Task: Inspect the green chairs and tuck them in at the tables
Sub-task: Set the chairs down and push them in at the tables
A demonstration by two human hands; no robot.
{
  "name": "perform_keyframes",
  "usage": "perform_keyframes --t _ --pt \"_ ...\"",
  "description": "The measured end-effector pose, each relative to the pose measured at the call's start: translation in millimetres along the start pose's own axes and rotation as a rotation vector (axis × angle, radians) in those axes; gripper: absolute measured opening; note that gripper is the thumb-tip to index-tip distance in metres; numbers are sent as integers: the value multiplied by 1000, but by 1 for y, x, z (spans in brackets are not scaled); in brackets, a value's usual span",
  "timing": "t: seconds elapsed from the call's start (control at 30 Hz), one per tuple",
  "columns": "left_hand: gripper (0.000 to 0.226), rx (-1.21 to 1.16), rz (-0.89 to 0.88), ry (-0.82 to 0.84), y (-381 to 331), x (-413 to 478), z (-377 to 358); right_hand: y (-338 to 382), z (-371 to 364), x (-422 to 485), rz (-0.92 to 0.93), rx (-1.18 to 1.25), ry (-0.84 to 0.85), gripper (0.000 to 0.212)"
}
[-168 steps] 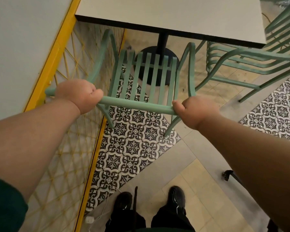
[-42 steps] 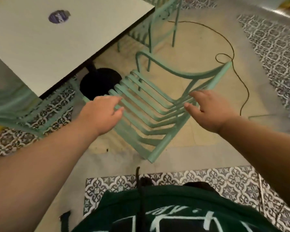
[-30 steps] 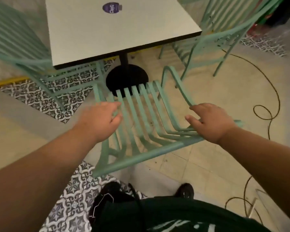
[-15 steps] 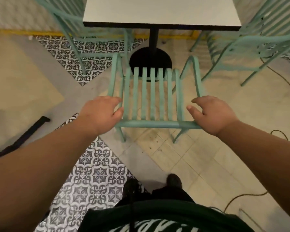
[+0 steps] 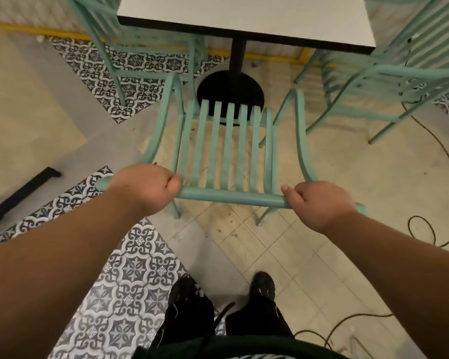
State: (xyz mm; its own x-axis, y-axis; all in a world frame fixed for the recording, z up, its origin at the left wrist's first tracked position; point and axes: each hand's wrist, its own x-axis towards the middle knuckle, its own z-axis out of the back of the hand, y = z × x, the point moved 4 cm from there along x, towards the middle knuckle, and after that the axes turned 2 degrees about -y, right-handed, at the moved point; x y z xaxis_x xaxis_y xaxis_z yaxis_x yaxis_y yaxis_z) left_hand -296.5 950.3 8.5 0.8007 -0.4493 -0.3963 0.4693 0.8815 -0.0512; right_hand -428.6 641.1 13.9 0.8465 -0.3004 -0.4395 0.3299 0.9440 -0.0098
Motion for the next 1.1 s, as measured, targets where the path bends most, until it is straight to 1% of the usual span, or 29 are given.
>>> perform_keyframes --t 0.13,0.4,0.8,1.1 --pt "49 19 -10 -41 4 5 -4 2 1 5 11 -34 -69 63" --pt "49 66 -42 -134 11 34 0 -2 6 32 29 -20 -109 59" --pt "50 81 -74 -180 10 79 16 -12 22 75 42 -23 -154 55" --pt "45 46 -68 -187 10 101 29 -16 34 97 46 -3 -174 56"
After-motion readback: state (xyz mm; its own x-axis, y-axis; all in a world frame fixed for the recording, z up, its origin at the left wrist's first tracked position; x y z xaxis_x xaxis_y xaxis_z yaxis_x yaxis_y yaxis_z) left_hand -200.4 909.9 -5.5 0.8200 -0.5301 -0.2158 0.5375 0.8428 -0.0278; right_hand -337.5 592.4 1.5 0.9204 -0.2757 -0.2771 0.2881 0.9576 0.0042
